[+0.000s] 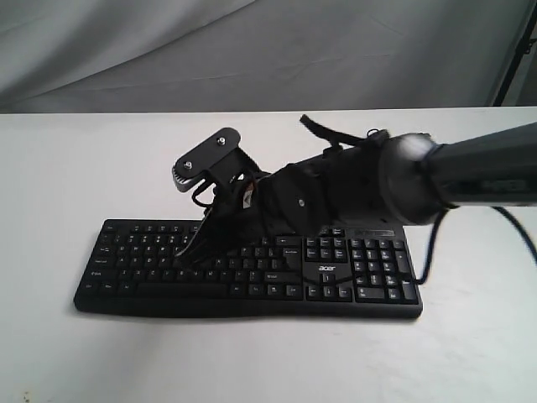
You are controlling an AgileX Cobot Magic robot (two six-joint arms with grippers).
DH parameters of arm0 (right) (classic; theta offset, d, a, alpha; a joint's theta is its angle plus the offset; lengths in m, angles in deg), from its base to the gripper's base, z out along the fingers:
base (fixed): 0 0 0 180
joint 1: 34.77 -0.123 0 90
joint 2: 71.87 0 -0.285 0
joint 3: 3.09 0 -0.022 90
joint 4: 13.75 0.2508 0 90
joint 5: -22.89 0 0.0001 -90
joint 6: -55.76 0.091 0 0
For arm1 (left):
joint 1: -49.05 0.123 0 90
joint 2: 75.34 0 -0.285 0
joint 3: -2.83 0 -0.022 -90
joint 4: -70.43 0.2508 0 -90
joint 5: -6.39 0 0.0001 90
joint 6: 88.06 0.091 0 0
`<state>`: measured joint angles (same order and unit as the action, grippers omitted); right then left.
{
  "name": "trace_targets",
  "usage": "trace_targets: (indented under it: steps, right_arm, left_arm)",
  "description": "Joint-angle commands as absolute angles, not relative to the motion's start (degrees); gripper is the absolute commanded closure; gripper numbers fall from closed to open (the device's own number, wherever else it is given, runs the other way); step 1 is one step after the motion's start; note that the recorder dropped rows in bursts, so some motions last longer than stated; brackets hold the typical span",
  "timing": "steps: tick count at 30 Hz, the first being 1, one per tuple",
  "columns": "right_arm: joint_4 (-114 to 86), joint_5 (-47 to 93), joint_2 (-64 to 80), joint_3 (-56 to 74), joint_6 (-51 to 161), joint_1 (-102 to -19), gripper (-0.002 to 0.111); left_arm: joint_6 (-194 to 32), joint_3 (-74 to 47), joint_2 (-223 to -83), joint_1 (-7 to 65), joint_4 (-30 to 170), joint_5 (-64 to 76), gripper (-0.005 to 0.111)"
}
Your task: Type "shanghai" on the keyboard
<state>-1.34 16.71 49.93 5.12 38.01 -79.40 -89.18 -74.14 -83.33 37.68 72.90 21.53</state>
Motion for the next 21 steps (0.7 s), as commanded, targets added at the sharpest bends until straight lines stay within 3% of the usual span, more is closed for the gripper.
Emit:
trace_targets:
  steps: [1, 9, 15, 21]
  right_arm:
    - [-5.45, 19.13, 39.48, 12.30, 37.76, -80.82, 0.108]
    - [-1.34, 16.29, 19.07, 31.54, 38.20, -81.04, 0.108]
    - [-0.74, 27.10, 8.07, 45.82, 38.20, -81.04, 0.108]
    - [-0.74, 28.25, 0.52, 56.05, 38.20, -81.04, 0.108]
  left_arm:
    - [-89.33, -74.38, -83.13, 37.45, 72.94, 21.26, 0.107]
    - [-89.33, -74.38, -83.13, 37.45, 72.94, 21.26, 0.107]
    - [-89.33, -74.38, -83.13, 37.45, 72.94, 21.26, 0.107]
    - [-89.33, -74.38, -83.13, 37.45, 72.94, 21.26, 0.107]
